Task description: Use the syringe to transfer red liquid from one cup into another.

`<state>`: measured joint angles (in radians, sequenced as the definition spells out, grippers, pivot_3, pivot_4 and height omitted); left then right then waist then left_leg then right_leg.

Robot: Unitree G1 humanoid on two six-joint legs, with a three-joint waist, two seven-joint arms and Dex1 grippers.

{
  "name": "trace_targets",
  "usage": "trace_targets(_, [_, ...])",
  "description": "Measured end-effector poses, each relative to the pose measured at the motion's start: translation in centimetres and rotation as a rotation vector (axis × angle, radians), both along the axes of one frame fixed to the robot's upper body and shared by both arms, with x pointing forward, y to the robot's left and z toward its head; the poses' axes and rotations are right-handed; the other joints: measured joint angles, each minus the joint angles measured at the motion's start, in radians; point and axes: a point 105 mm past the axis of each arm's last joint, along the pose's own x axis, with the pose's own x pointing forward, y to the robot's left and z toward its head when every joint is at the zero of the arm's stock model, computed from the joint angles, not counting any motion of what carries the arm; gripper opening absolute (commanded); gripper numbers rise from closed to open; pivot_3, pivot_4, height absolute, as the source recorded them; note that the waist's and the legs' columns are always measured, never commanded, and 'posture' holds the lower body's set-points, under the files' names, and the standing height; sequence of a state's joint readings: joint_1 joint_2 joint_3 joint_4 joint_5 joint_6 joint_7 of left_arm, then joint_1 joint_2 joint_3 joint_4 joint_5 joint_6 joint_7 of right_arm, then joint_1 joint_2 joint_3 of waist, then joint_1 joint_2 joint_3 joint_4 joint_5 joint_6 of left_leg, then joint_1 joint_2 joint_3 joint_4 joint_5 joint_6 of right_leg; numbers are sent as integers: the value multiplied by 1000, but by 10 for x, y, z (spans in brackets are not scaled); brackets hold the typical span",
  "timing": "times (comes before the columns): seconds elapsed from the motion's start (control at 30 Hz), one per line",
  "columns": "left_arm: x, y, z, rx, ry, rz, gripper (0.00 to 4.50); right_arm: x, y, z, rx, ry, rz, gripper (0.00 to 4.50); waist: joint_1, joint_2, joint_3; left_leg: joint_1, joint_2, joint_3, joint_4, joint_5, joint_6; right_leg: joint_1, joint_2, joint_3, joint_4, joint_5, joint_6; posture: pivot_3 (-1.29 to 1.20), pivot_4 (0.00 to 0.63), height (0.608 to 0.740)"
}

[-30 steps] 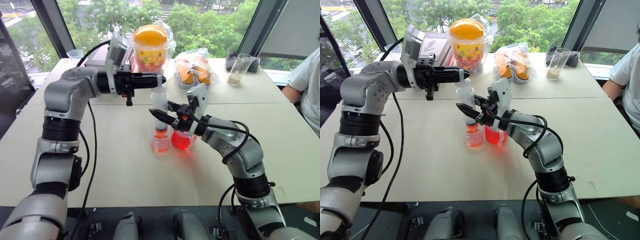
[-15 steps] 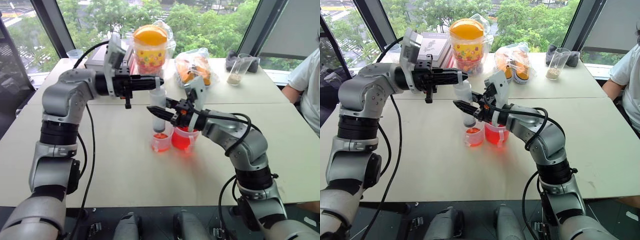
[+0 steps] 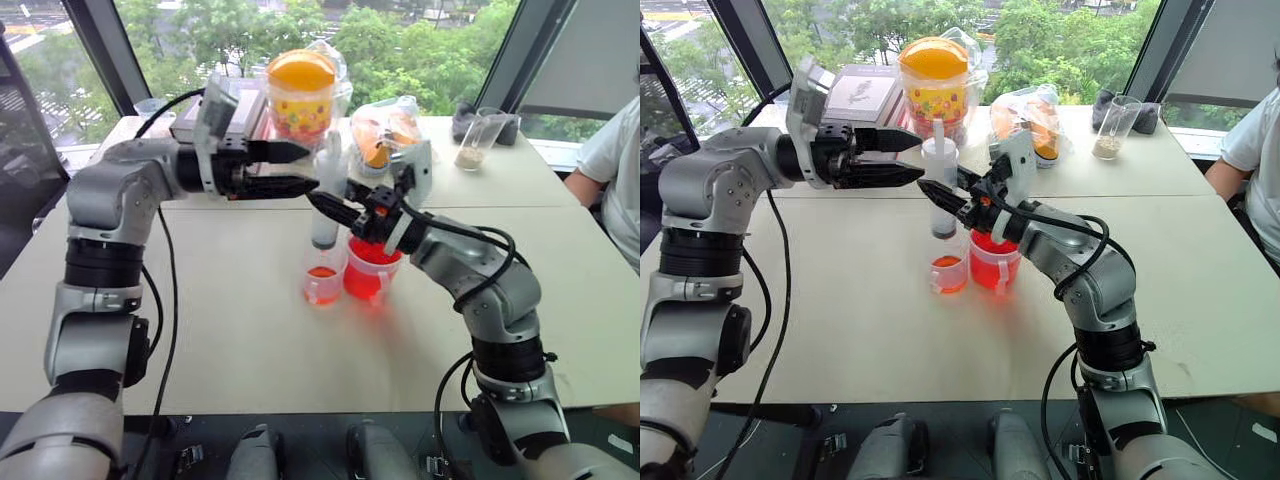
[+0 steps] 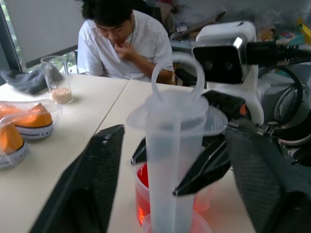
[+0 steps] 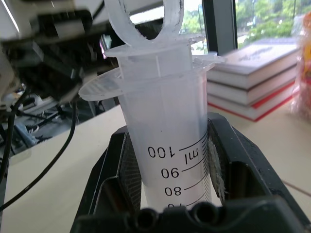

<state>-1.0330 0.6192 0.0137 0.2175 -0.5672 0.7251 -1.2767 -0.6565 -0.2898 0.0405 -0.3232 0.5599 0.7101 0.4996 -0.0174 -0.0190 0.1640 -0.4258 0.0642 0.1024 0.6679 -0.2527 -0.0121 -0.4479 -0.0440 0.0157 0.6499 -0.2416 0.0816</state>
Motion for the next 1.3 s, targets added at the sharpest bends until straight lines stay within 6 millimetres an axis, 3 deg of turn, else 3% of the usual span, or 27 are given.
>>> trace_targets(0.13, [-2,16,-1,21,12,30,4474,1,-2,-5,-6,10,-7,1473,-3,0,0,0,0,0,-1,0,0,0,0,0,0,0,0,0,150,740])
trace_targets(0.37, [-5,28,-27,49,69,58,4474,4,-5,1,-34,20,-25,1473,0,0,0,0,0,1,0,0,0,0,-1,0,0,0,0,0,150,740])
trace_targets(0.57, [-12,25,-31,30,56,59,4474,19,-35,61,4,35,-150,1473,3,0,0,0,0,1,0,0,0,0,-1,0,0,0,0,0,150,740])
trace_targets(0.67, [-15,22,-38,27,63,55,4474,34,-69,90,5,67,-301,1473,4,0,0,0,0,1,-1,0,0,0,-1,0,-1,0,0,0,150,740])
trace_targets(0.73, [-16,23,-45,28,77,62,4474,43,-96,97,-11,112,-414,1473,4,0,0,0,0,1,-1,0,0,0,-1,0,-2,0,-1,0,150,740])
trace_targets(0.8, [-19,21,-48,26,82,52,4474,55,-127,83,-82,215,-540,1473,3,0,0,0,0,1,-1,0,0,0,-2,0,-3,0,-1,0,150,740])
trace_targets(0.87, [-21,19,-47,15,90,41,4474,67,-155,55,-171,359,-659,1473,2,0,0,0,0,2,-1,0,0,0,-2,1,-3,-1,-2,0,150,740])
trace_targets(0.97, [-24,13,-44,-4,82,18,4474,72,-176,14,-334,521,-752,1473,-4,0,0,0,0,2,-1,0,0,-1,-1,2,-2,-1,-1,0,150,740])
trace_targets(1.13, [-27,12,-46,-12,90,17,4474,66,-177,-38,-497,738,-695,1473,-16,0,0,0,0,1,-2,0,1,-2,0,2,-2,0,0,0,150,740])
trace_targets(1.3, [-30,10,-47,-11,95,16,4474,60,-172,-65,-531,889,-637,1473,-21,0,0,-1,0,2,-2,0,0,-2,-1,2,-2,0,0,0,150,740])
